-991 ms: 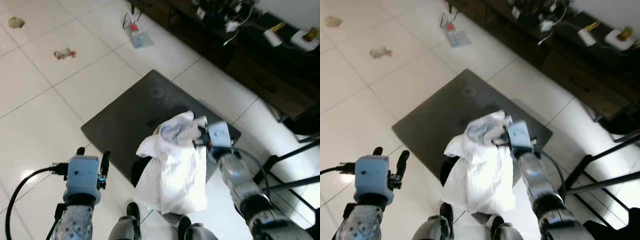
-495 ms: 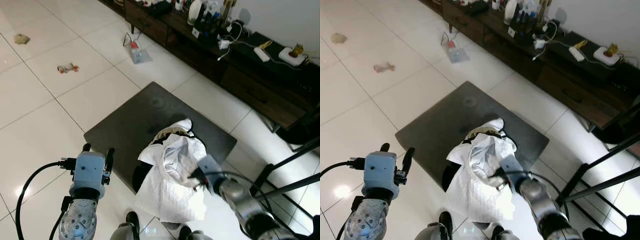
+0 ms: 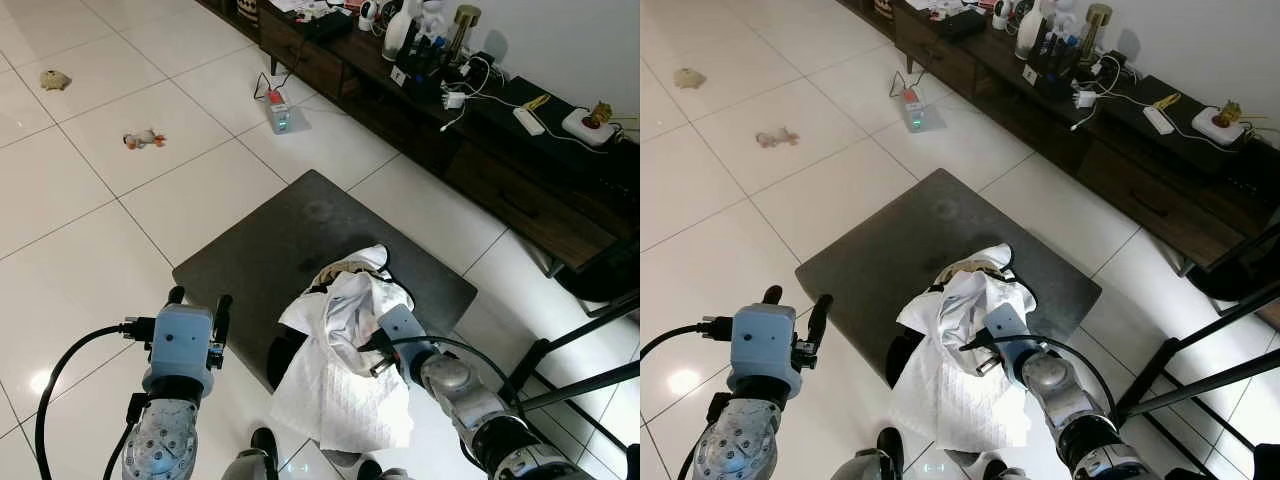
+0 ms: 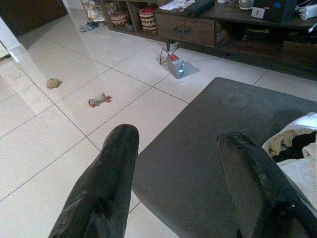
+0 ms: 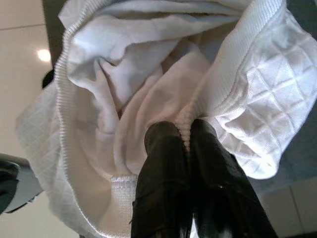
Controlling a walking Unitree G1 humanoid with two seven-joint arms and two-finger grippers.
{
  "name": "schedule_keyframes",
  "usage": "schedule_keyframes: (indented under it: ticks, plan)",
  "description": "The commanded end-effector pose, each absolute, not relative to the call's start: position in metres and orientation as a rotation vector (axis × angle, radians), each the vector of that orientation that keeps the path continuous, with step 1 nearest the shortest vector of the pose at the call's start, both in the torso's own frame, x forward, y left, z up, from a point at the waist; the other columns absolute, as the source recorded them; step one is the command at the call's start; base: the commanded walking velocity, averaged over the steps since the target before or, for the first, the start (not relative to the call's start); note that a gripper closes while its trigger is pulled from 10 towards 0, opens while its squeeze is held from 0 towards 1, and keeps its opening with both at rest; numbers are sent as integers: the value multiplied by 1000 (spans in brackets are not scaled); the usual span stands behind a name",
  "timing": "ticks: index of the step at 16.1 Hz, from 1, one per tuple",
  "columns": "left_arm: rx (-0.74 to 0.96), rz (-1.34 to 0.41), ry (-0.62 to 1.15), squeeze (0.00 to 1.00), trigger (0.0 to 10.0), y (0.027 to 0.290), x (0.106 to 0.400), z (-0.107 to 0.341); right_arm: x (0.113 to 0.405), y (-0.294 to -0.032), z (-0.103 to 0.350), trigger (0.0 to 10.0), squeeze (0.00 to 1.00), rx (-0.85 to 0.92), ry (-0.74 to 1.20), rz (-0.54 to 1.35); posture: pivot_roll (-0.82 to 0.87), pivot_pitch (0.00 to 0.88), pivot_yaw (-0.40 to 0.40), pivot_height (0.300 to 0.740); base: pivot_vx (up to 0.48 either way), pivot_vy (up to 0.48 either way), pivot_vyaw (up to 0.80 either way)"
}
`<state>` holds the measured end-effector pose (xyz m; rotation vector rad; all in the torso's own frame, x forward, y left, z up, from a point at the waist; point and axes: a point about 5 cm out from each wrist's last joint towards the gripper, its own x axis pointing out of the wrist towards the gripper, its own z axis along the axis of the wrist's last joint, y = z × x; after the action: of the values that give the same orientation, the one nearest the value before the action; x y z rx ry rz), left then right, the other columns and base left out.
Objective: Hang hanger
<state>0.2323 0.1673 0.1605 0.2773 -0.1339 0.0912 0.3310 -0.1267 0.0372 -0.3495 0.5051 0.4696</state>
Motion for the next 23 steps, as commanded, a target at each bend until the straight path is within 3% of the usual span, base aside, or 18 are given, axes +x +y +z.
schedule_keyframes:
  ticks: [1, 5, 6, 8, 11, 12, 14, 15, 16, 20, 21, 22, 23]
  plan:
    - [289, 91, -116, 0, 10000, 165, 228, 156, 329, -128, 33, 10000, 1000, -376, 513, 440, 217, 261, -97, 740, 0, 0, 0]
    - [289, 94, -108, 0, 10000, 165, 224, 154, 342, -131, 46, 10000, 961, -391, 428, 287, 226, 273, -96, 740, 0, 0, 0]
    - [289, 92, -105, 0, 10000, 164, 223, 154, 342, -129, 47, 10000, 39, -380, 422, 289, 228, 275, -95, 740, 0, 0, 0]
    - [288, 90, -103, 0, 10000, 163, 221, 154, 341, -122, 45, 10000, 0, -383, 432, 330, 232, 277, -95, 740, 0, 0, 0]
    - [288, 88, -100, 0, 10000, 163, 218, 154, 342, -120, 45, 10000, 0, -404, 433, 321, 241, 283, -94, 740, 0, 0, 0]
    - [288, 88, -99, 0, 10000, 162, 217, 154, 347, -121, 51, 10000, 1000, -410, 414, 275, 246, 288, -95, 740, 0, 0, 0]
    - [291, 88, -96, 0, 10000, 162, 214, 155, 355, -123, 61, 10000, 1000, -459, 376, 211, 265, 299, -95, 740, 0, 0, 0]
    - [294, 91, -93, 0, 10000, 162, 212, 155, 358, -122, 66, 10000, 227, -472, 357, 182, 271, 303, -95, 740, 0, 0, 0]
    - [296, 92, -91, 0, 10000, 162, 211, 156, 359, -120, 68, 10000, 0, -477, 349, 173, 278, 311, -94, 740, 0, 0, 0]
    - [300, 92, -76, 0, 10000, 163, 205, 157, 360, -115, 68, 10000, 0, -546, 369, 179, 288, 338, -90, 740, 0, 0, 0]
    - [302, 92, -72, 0, 10000, 163, 204, 157, 361, -116, 69, 10000, 71, -546, 376, 176, 286, 341, -89, 740, 0, 0, 0]
    - [302, 91, -70, 0, 10000, 163, 204, 157, 363, -117, 71, 10000, 1000, -543, 376, 171, 283, 342, -88, 740, 0, 0, 0]
    - [302, 91, -67, 0, 10000, 163, 204, 157, 364, -118, 73, 10000, 1000, -540, 376, 162, 278, 343, -87, 740, 0, 0, 0]
